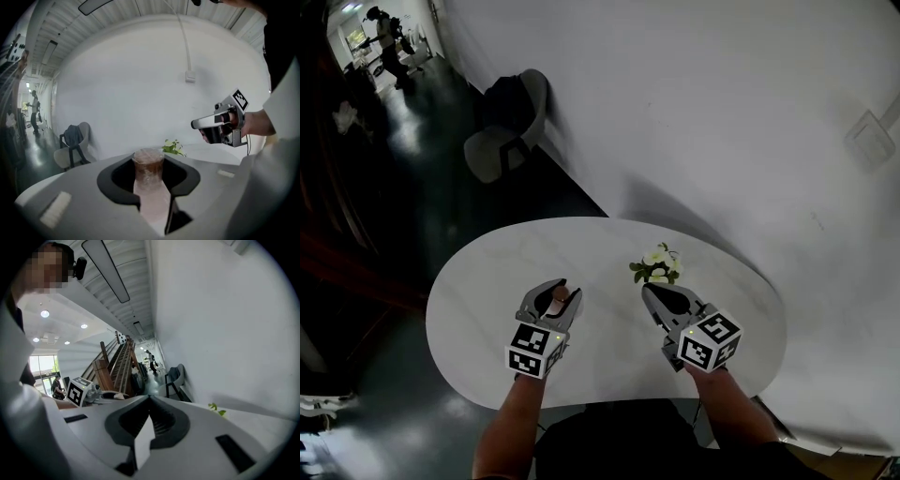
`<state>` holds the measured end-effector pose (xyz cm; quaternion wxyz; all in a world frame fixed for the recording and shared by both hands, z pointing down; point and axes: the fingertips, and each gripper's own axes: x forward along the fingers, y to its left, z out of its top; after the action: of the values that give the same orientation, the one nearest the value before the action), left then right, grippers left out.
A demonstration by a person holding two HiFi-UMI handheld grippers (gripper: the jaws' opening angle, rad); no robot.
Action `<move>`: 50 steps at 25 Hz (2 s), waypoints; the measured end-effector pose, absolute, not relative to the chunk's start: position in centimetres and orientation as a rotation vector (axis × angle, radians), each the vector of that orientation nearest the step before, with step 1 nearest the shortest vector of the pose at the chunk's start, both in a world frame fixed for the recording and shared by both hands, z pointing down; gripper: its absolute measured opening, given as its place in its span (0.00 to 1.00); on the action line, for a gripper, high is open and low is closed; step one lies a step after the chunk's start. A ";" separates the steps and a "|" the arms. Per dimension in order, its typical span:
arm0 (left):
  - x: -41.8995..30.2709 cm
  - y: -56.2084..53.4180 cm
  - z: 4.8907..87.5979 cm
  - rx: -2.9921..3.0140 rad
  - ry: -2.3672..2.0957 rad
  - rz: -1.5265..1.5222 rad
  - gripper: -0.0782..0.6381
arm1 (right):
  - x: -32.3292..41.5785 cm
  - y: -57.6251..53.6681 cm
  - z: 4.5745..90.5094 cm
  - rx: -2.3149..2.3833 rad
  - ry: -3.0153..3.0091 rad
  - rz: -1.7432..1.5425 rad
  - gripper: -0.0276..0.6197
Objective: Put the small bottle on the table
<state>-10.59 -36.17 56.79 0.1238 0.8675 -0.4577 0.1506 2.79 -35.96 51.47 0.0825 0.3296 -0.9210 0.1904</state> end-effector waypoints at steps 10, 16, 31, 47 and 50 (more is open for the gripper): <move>-7.8 -38.5 63.2 2.505 -1.250 0.523 0.30 | 2.9 -36.3 54.6 0.945 -2.718 0.638 0.05; -6.5 -38.6 67.0 2.530 -1.177 0.598 0.30 | 3.0 -35.5 55.4 0.959 -2.702 0.678 0.05; -6.8 -38.6 69.4 2.547 -1.135 0.683 0.31 | 2.1 -33.7 56.0 0.976 -2.714 0.696 0.05; -8.1 -36.6 67.4 2.580 -1.172 0.758 0.32 | 1.9 -31.3 51.8 1.037 -2.776 0.601 0.05; -9.1 -35.9 65.2 2.590 -1.215 0.720 0.32 | 2.0 -30.4 50.7 1.071 -2.765 0.571 0.05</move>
<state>-9.10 -35.86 65.21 0.0953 0.8739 -0.4100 0.2430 2.04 -30.37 50.72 0.0608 0.3540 -0.9140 0.1886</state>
